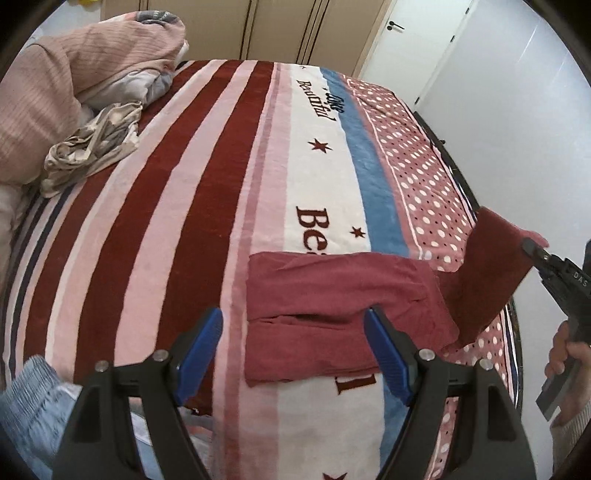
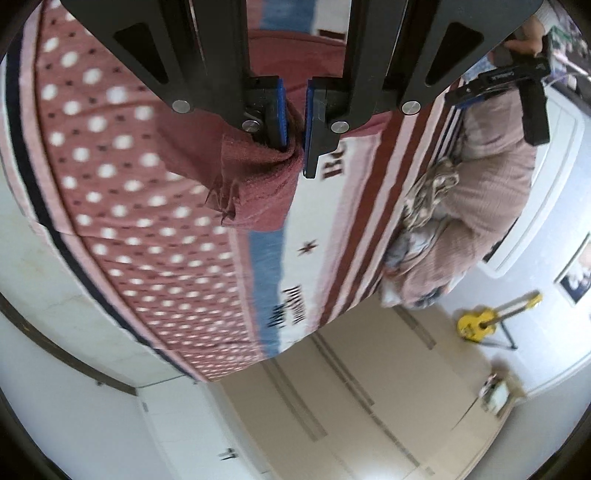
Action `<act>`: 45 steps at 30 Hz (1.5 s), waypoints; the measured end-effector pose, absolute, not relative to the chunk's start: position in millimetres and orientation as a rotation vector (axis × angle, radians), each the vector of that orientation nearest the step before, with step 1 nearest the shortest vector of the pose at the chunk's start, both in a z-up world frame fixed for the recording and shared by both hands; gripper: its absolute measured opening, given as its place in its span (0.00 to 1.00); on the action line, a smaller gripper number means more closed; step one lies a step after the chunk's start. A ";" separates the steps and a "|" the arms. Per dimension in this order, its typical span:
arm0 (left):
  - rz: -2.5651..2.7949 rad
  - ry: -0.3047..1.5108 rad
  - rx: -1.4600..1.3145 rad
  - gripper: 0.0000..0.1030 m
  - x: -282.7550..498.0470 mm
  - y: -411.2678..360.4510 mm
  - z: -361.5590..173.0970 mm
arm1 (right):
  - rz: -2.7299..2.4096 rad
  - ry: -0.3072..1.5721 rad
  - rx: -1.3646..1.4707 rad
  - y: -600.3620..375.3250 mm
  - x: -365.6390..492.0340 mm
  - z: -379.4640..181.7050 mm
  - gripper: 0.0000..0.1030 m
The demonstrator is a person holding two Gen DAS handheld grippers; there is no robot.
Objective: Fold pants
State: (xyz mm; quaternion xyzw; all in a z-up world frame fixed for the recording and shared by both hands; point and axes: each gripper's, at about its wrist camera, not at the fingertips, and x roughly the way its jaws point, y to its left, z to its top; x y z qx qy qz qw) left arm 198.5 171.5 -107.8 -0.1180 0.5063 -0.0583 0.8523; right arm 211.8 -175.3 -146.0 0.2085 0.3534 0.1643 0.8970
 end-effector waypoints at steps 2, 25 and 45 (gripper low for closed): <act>-0.136 1.069 -0.245 0.73 200.8 180.0 -107.6 | 0.368 0.742 0.410 -151.8 215.2 -143.7 0.02; -0.140 1.146 -0.282 0.73 209.3 238.8 -144.4 | 0.552 1.142 0.203 20.5 235.4 -256.0 0.21; -0.343 1.339 -0.307 0.75 243.2 110.0 -206.2 | 0.301 1.070 0.326 -162.4 219.6 -223.6 0.45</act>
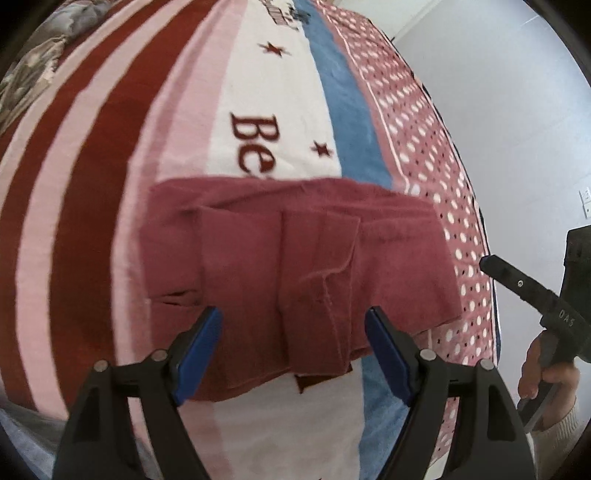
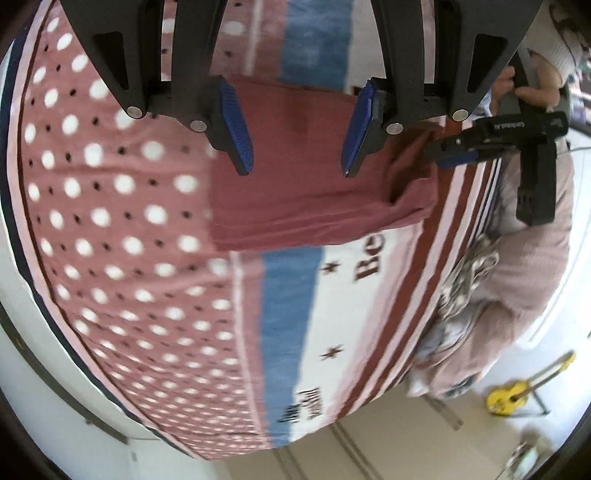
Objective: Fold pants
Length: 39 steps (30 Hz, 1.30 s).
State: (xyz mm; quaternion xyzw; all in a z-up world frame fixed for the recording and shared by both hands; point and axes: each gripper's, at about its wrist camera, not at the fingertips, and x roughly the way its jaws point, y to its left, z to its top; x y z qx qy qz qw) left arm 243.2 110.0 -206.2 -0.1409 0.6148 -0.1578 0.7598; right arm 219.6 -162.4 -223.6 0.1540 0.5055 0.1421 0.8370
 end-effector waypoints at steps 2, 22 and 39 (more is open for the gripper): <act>-0.343 1.349 -0.292 0.79 243.2 103.5 -213.1 | 0.289 1.074 0.344 -169.8 218.1 -230.7 0.45; 0.082 1.248 -0.263 0.40 242.2 176.6 -208.2 | 0.284 1.070 0.352 -183.7 209.4 -244.5 0.44; -0.141 1.300 -0.548 0.36 247.6 147.4 -244.2 | 0.308 1.083 0.294 -170.5 218.1 -250.4 0.44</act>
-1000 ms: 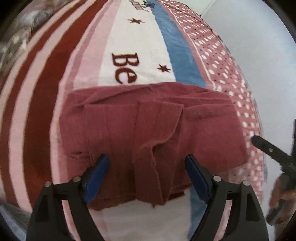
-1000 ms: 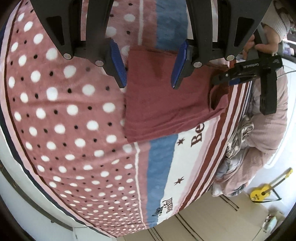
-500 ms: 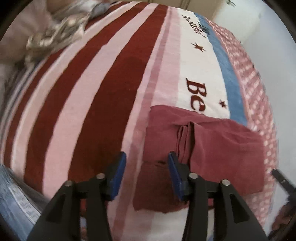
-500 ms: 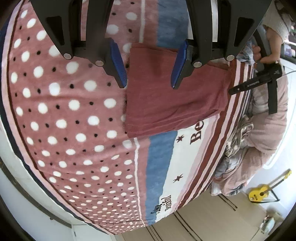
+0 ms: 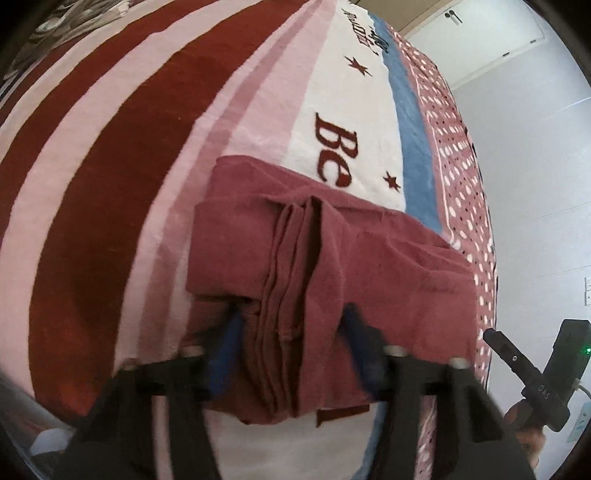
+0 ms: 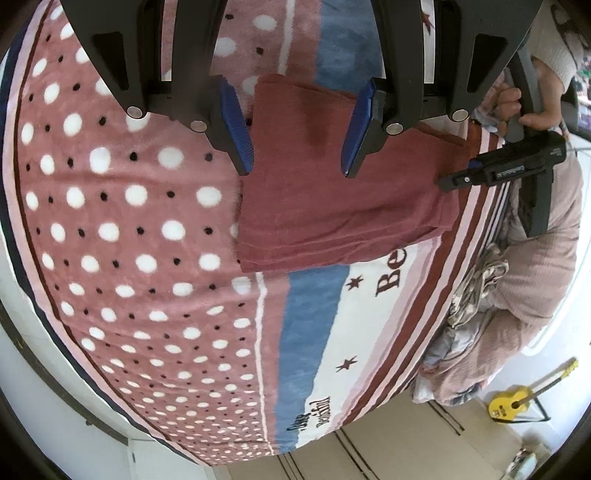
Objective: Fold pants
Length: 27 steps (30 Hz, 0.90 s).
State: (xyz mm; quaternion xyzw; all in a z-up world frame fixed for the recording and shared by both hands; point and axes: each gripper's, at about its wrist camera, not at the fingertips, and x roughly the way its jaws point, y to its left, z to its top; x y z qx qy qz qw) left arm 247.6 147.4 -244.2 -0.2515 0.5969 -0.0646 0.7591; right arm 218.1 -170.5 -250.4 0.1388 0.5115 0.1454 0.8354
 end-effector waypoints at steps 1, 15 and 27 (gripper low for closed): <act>-0.139 1.294 -0.530 0.30 246.9 145.7 -243.3 | 0.301 1.089 0.303 -171.8 218.8 -253.4 0.44; -0.162 1.285 -0.385 0.32 236.0 135.3 -210.9 | 0.318 1.081 0.306 -160.8 229.9 -250.5 0.44; -0.210 1.299 -0.269 0.32 253.5 137.0 -204.1 | 0.317 1.080 0.332 -166.0 229.4 -252.8 0.44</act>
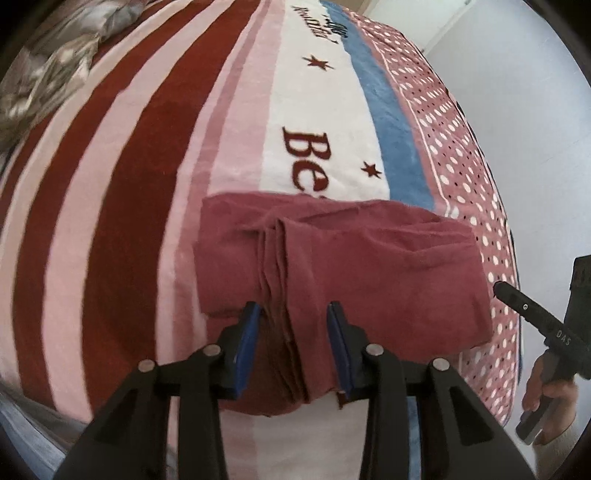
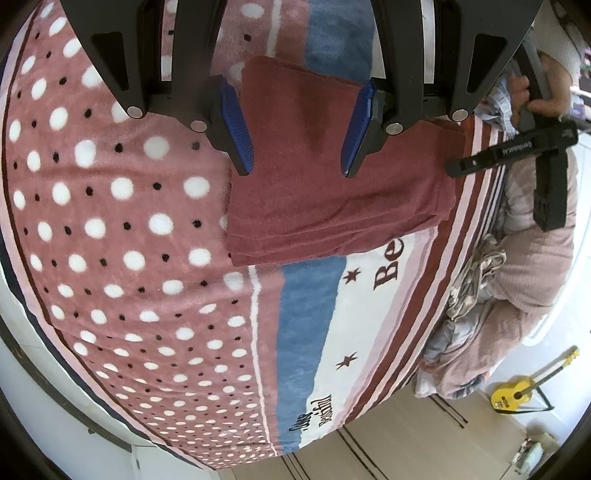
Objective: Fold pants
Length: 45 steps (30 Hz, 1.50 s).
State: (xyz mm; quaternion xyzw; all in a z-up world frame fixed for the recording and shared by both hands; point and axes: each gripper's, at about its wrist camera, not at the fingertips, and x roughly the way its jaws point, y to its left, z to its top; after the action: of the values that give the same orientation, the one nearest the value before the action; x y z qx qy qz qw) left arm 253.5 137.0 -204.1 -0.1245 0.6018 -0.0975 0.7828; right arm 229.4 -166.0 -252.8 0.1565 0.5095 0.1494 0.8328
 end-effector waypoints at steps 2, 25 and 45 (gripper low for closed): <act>-0.251 1.311 -0.284 0.32 256.2 136.1 -202.8 | 0.314 1.081 0.333 -165.8 229.3 -252.5 0.44; -0.272 1.268 -0.297 0.08 256.9 121.7 -184.2 | 0.300 1.068 0.372 -176.9 229.3 -248.5 0.44; -0.211 1.398 -0.417 0.56 254.9 182.7 -237.3 | 0.325 1.168 0.352 -156.8 247.4 -265.6 0.56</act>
State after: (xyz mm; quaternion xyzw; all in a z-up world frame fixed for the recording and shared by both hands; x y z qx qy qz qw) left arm 254.9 182.7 -237.3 -0.1903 0.6374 -0.0963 0.7404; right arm 247.4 -156.8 -265.6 0.1644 0.5461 0.1520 0.8073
